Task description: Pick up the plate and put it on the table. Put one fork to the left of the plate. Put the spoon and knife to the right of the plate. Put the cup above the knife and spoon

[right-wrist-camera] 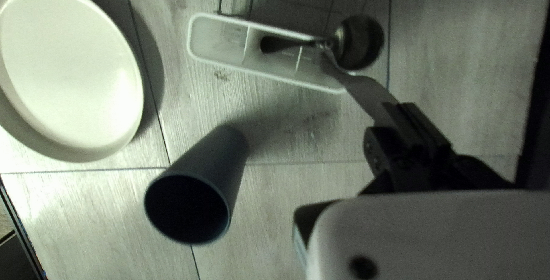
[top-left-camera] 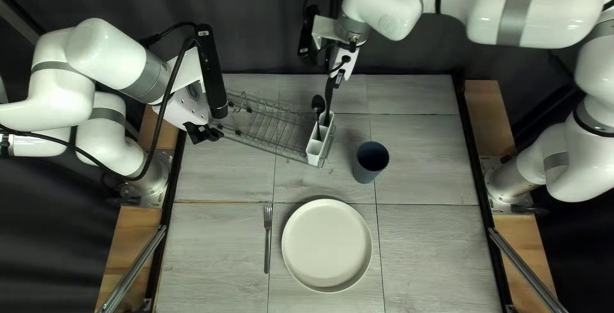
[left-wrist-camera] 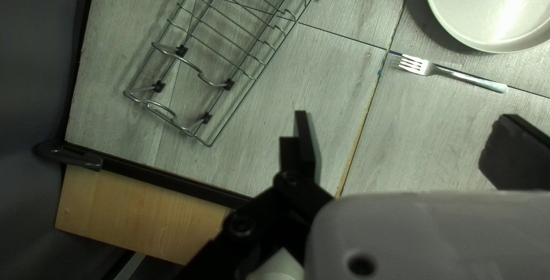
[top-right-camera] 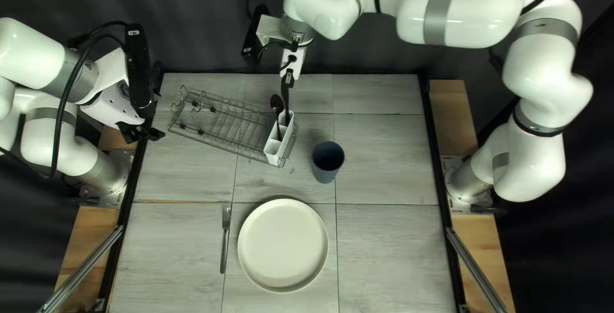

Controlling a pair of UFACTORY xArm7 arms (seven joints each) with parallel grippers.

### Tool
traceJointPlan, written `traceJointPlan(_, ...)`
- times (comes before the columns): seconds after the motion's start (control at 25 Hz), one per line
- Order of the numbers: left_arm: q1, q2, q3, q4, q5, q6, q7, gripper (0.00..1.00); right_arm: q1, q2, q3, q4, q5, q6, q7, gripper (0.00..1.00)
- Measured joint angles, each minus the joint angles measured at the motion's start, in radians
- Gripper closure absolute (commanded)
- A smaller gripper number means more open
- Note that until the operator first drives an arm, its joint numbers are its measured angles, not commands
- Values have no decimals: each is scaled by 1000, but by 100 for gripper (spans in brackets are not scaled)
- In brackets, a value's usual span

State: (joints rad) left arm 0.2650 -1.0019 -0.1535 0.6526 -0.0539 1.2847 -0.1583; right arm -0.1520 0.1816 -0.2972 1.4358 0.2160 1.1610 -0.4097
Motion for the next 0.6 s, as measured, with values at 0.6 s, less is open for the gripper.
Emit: traceJointPlan(0.6,0,0,0,0,0,0,0,0,75,-341,84,12,-203,344,250,100)
